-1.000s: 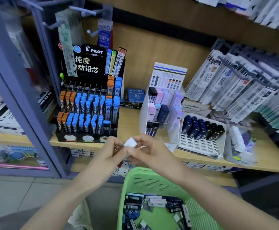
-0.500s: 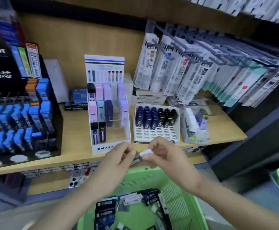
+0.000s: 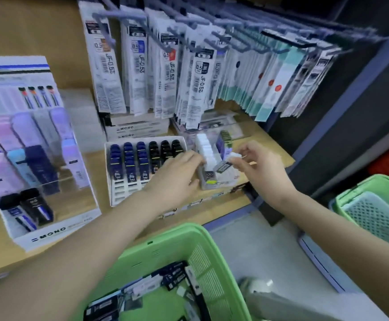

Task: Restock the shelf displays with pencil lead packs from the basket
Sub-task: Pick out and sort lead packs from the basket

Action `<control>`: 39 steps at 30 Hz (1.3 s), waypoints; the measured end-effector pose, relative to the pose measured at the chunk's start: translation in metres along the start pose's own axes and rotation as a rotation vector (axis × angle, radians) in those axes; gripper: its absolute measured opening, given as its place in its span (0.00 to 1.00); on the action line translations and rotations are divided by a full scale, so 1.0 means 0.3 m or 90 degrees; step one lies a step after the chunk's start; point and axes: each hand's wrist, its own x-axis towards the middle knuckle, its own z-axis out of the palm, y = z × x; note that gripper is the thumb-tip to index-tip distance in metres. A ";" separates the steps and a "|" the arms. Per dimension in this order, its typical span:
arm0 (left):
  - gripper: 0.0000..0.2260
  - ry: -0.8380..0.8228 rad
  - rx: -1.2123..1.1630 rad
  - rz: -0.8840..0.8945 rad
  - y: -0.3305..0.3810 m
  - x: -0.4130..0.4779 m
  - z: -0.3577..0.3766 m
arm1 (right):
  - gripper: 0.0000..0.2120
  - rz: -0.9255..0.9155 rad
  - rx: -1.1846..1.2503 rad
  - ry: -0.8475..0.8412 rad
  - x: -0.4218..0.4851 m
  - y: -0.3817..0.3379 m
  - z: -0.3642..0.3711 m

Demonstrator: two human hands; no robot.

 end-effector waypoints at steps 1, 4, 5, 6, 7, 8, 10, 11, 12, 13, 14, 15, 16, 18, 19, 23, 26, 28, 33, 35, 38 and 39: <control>0.20 -0.009 0.014 0.012 0.001 0.022 0.008 | 0.05 -0.007 -0.014 -0.009 0.011 0.013 0.009; 0.23 -0.018 0.041 0.036 -0.006 0.075 0.032 | 0.03 -0.034 -0.033 -0.036 0.031 0.040 0.034; 0.24 -0.025 0.051 0.042 -0.011 0.089 0.038 | 0.03 -0.042 -0.033 -0.041 0.036 0.045 0.040; 0.24 -0.034 0.063 0.046 -0.015 0.100 0.045 | 0.03 -0.052 -0.034 -0.044 0.042 0.051 0.043; 0.25 -0.041 0.073 0.050 -0.019 0.109 0.050 | 0.03 -0.062 -0.037 -0.046 0.049 0.057 0.045; 0.24 -0.044 0.079 0.054 -0.022 0.117 0.055 | 0.04 -0.074 -0.042 -0.046 0.056 0.061 0.046; 0.23 -0.039 0.082 0.061 -0.025 0.126 0.059 | 0.05 -0.091 -0.046 -0.050 0.068 0.066 0.046; 0.23 -0.036 0.083 0.064 -0.026 0.129 0.060 | 0.06 -0.099 -0.039 -0.052 0.073 0.067 0.047; 0.23 -0.034 0.085 0.068 -0.027 0.130 0.059 | 0.06 -0.108 -0.032 -0.055 0.076 0.067 0.049; 0.23 -0.033 0.087 0.073 -0.027 0.132 0.058 | 0.05 -0.121 -0.030 -0.059 0.077 0.065 0.051; 0.23 -0.032 0.090 0.079 -0.030 0.133 0.057 | 0.05 -0.134 -0.033 -0.068 0.077 0.065 0.056; 0.23 -0.031 0.092 0.080 -0.030 0.133 0.055 | 0.04 -0.147 -0.043 -0.083 0.077 0.067 0.063; 0.23 -0.031 0.091 0.080 -0.032 0.132 0.053 | 0.04 -0.157 -0.062 -0.101 0.077 0.073 0.072; 0.22 -0.031 0.088 0.079 -0.032 0.130 0.050 | 0.04 -0.164 -0.104 -0.129 0.077 0.086 0.097; 0.22 -0.031 0.088 0.078 -0.032 0.130 0.048 | 0.05 -0.157 -0.112 -0.132 0.077 0.091 0.107; 0.23 -0.024 0.090 0.070 -0.036 0.128 0.046 | 0.07 -0.130 -0.097 -0.082 0.071 0.086 0.122; 0.23 -0.023 0.093 0.070 -0.039 0.127 0.047 | 0.06 -0.171 -0.151 -0.050 0.061 0.083 0.131; 0.23 -0.024 0.098 0.073 -0.040 0.121 0.044 | 0.06 -0.193 -0.210 -0.033 0.053 0.085 0.137; 0.16 0.073 0.188 0.089 -0.059 0.049 0.029 | 0.05 -0.270 -0.315 0.076 -0.021 0.084 0.149; 0.12 0.141 0.207 0.076 -0.058 -0.027 0.031 | 0.08 -0.290 -0.327 0.084 -0.081 0.090 0.163; 0.12 0.141 0.220 0.061 -0.055 -0.179 0.064 | 0.10 -0.313 -0.315 0.024 -0.174 0.124 0.204; 0.13 0.121 0.222 0.064 -0.059 -0.237 0.090 | 0.10 -0.316 -0.310 -0.006 -0.204 0.139 0.227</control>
